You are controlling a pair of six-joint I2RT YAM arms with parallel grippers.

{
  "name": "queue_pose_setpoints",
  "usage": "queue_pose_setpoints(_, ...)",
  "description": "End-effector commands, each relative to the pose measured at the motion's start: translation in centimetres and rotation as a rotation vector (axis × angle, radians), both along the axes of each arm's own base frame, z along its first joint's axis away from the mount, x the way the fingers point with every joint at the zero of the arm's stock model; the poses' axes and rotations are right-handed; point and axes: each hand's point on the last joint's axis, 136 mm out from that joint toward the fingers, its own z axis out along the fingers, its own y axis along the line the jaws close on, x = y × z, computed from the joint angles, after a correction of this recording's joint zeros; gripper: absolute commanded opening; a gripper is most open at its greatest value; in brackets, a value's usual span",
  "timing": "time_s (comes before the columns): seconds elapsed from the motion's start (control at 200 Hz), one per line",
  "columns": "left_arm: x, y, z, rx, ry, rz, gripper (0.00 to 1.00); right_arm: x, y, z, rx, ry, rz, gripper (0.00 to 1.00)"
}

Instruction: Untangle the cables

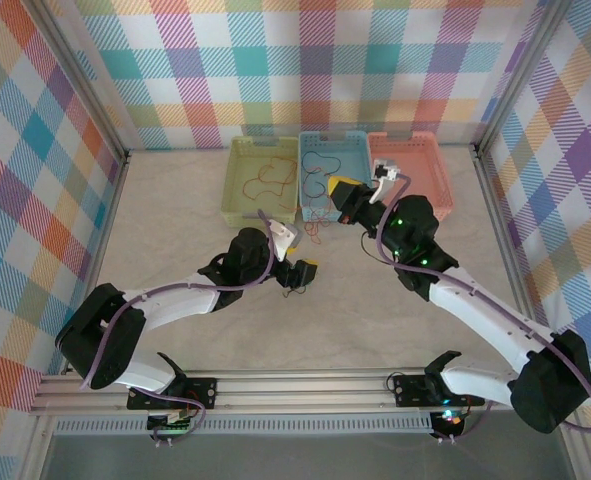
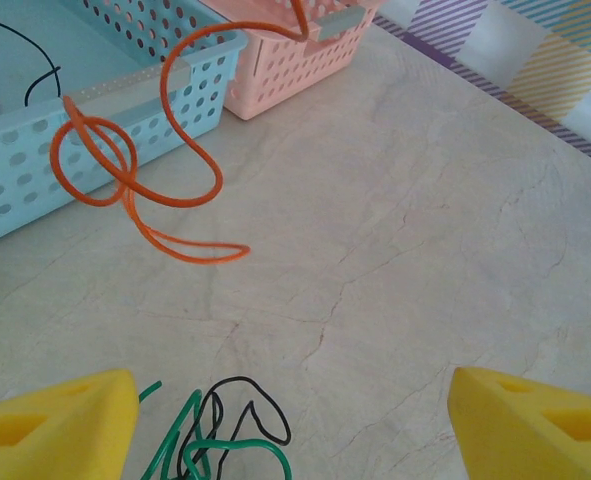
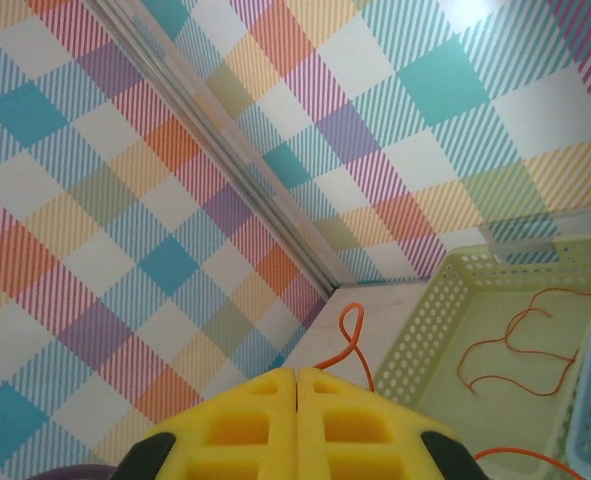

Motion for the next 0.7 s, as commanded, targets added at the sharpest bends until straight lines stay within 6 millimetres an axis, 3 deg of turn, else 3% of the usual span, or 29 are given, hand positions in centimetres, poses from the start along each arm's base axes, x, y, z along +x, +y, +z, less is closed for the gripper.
queue_pose_setpoints(0.0,0.7,-0.3,1.2,-0.009,-0.034,0.009,0.81,-0.2,0.3,2.4,0.085,-0.02,0.036,0.0)
queue_pose_setpoints(0.275,0.9,-0.2,1.1,-0.002,-0.031,0.025,0.82,0.0,1.3,2.3,0.158,0.055,0.085,0.0)
queue_pose_setpoints(0.695,1.0,-0.3,0.8,0.007,-0.017,0.021,0.81,0.0,2.2,4.0,0.268,0.098,0.131,0.0)
